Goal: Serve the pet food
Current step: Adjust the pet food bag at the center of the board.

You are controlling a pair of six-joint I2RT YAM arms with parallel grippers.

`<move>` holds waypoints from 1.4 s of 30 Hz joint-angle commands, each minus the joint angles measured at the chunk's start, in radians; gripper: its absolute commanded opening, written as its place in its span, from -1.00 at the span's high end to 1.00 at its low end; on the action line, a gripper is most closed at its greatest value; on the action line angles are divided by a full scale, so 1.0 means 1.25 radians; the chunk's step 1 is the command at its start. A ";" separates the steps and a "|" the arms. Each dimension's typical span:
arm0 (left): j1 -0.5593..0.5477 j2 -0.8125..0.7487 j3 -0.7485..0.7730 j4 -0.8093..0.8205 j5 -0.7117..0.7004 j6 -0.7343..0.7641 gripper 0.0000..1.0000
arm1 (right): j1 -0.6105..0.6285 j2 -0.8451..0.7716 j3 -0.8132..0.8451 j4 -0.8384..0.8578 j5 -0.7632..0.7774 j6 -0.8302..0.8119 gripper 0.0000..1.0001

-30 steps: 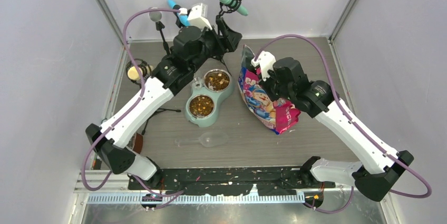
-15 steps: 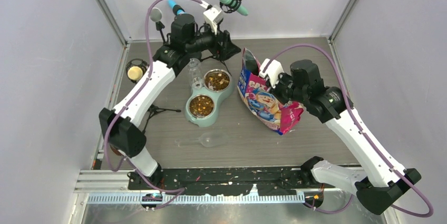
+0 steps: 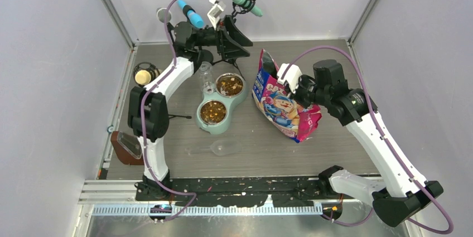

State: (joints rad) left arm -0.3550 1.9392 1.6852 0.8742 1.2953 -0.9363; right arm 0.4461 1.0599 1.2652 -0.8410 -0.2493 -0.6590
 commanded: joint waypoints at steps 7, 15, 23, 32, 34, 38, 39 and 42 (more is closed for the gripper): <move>-0.013 -0.180 -0.088 -0.468 -0.275 0.394 -0.26 | -0.014 -0.016 0.023 -0.052 0.030 0.011 0.90; -0.019 -0.229 -0.134 -0.665 -0.376 0.693 -0.47 | -0.018 -0.044 -0.010 -0.059 0.021 -0.004 0.90; -0.088 -0.202 -0.093 -0.907 -0.344 1.184 -0.51 | -0.018 -0.152 -0.093 -0.083 -0.030 -0.053 0.90; -0.139 -0.183 -0.054 -0.979 -0.202 1.205 -0.53 | -0.018 -0.157 -0.086 -0.108 -0.030 -0.073 0.90; -0.150 -0.185 -0.055 -0.968 -0.190 1.198 -0.51 | -0.018 -0.159 -0.089 -0.107 -0.028 -0.077 0.90; -0.158 -0.174 -0.062 -0.836 -0.144 1.072 -0.49 | -0.018 -0.167 -0.097 -0.107 -0.029 -0.082 0.90; -0.158 -0.167 -0.059 -0.808 -0.118 1.039 -0.49 | -0.018 -0.168 -0.098 -0.108 -0.030 -0.084 0.90; -0.158 -0.129 -0.004 -0.843 -0.129 1.036 -0.49 | -0.018 -0.168 -0.097 -0.116 -0.036 -0.088 0.89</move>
State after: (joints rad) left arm -0.5522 1.7462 1.5829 -0.2535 1.0702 0.4244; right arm 0.4278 0.8700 1.1488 -0.9031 -0.2832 -0.7593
